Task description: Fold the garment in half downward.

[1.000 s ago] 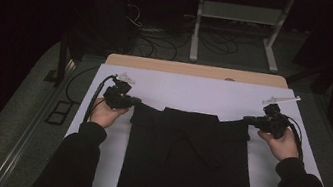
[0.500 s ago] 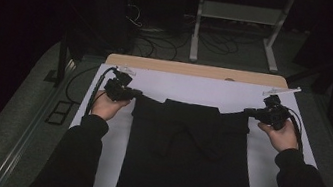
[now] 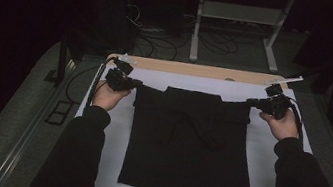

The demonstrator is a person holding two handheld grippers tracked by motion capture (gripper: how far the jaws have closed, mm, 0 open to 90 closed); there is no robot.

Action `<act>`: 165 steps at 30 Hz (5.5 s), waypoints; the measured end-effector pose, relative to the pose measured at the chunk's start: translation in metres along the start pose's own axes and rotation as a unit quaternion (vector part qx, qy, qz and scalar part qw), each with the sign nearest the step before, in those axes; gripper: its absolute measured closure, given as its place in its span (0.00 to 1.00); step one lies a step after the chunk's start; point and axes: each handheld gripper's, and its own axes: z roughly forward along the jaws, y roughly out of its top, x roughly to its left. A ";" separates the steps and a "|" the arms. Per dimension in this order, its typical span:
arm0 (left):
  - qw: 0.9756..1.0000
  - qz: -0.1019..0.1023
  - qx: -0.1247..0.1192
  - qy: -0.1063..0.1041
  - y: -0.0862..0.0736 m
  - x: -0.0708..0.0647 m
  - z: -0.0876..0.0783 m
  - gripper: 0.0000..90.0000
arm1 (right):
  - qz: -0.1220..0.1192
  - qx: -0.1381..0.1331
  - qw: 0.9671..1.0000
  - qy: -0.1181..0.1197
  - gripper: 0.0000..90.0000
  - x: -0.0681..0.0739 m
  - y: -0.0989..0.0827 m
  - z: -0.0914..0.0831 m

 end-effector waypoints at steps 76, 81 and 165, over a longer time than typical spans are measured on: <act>0.989 -0.059 -0.064 -0.122 -0.032 -0.023 0.017 0.00 | 0.022 -0.033 0.997 0.061 0.00 0.037 -0.017 0.014; 0.988 -0.054 -0.070 -0.129 -0.034 -0.030 0.015 0.00 | 0.012 -0.026 0.997 0.067 0.00 0.046 -0.020 0.016; 0.980 -0.029 -0.034 -0.193 -0.054 -0.072 0.055 0.55 | -0.066 0.035 0.988 0.134 0.58 0.091 -0.035 0.050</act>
